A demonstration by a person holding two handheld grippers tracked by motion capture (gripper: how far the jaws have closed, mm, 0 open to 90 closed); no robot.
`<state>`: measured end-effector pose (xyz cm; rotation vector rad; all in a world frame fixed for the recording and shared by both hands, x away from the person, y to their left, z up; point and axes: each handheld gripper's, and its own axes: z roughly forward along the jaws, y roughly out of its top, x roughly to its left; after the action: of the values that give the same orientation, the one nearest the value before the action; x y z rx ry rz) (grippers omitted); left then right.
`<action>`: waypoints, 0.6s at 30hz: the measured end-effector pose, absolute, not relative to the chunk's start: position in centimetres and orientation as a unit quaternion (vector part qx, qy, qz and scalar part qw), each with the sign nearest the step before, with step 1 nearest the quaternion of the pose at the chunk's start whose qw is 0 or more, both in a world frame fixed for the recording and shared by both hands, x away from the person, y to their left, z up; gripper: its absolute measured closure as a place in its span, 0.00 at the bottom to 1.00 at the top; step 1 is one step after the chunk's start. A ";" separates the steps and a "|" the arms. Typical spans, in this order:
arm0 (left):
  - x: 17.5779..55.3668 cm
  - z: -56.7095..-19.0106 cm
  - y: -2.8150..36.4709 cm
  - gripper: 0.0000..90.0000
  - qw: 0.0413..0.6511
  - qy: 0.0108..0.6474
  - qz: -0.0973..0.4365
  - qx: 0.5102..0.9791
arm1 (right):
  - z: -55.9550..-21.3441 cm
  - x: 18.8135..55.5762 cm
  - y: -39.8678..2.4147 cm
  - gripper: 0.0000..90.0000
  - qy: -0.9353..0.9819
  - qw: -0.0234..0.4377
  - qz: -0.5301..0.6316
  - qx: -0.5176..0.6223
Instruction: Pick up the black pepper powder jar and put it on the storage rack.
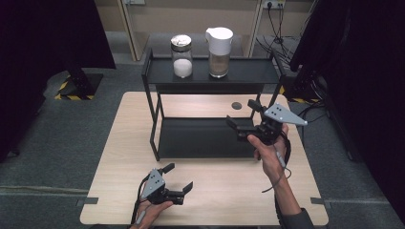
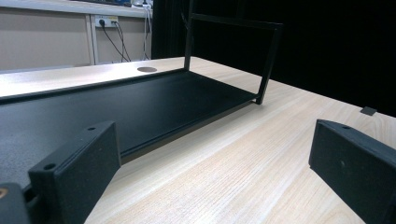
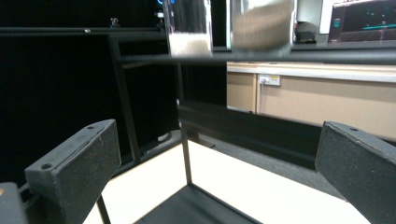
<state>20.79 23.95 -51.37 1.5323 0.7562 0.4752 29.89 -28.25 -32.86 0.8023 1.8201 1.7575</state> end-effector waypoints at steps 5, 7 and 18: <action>20.8 -51.4 24.0 0.02 0.631 0.332 0.209 0.669 | -34.9 28.6 -28.3 0.00 0.667 0.241 0.639 0.297; 20.8 -51.4 24.0 0.02 0.631 0.332 0.209 0.669 | -35.6 28.2 -28.3 0.00 0.668 0.240 0.638 0.299; 20.8 -51.4 24.1 0.01 0.632 0.332 0.213 0.667 | -39.2 26.2 -28.5 0.00 0.674 0.241 0.627 0.308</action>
<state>20.76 24.09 -51.36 1.5255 0.7605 0.4878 26.24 -28.52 -39.25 0.8422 1.8428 1.7166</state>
